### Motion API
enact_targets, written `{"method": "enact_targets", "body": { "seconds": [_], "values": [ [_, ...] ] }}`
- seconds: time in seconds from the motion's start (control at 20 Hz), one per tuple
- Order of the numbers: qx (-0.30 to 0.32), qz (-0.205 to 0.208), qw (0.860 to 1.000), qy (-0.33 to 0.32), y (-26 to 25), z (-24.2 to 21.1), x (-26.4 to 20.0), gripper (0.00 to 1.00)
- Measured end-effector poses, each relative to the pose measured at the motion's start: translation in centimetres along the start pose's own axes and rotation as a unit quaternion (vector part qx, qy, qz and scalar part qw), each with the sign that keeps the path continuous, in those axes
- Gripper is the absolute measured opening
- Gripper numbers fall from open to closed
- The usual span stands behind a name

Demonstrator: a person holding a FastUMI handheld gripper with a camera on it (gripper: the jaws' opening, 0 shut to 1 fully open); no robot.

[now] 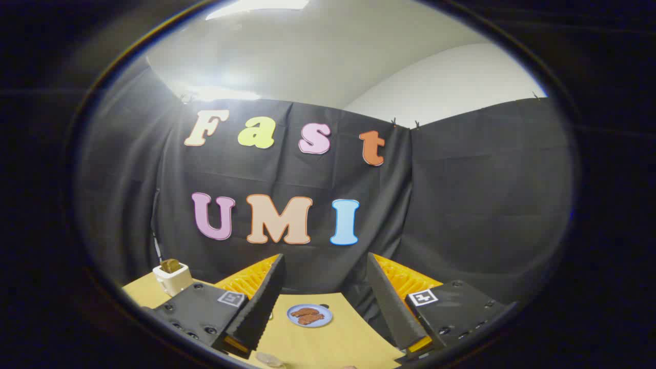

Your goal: Take the bottle from table, then pour the juice into the cup, finally place the bottle on the coaster

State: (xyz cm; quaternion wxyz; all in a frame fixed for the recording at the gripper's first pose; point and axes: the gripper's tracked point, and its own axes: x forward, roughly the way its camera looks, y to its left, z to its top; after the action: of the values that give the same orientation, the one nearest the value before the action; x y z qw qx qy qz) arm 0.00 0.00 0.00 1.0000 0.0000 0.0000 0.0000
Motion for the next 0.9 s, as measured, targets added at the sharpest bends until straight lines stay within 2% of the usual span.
{"method": "enact_targets", "body": {
  "seconds": [0.3,0.9],
  "values": [
    [-0.003,0.007,1.0,-0.011,-0.1,0.9,1.1,0.99],
    [-0.009,0.024,1.0,-0.006,-0.7,-0.1,1.2,0.99]
  ]
}}
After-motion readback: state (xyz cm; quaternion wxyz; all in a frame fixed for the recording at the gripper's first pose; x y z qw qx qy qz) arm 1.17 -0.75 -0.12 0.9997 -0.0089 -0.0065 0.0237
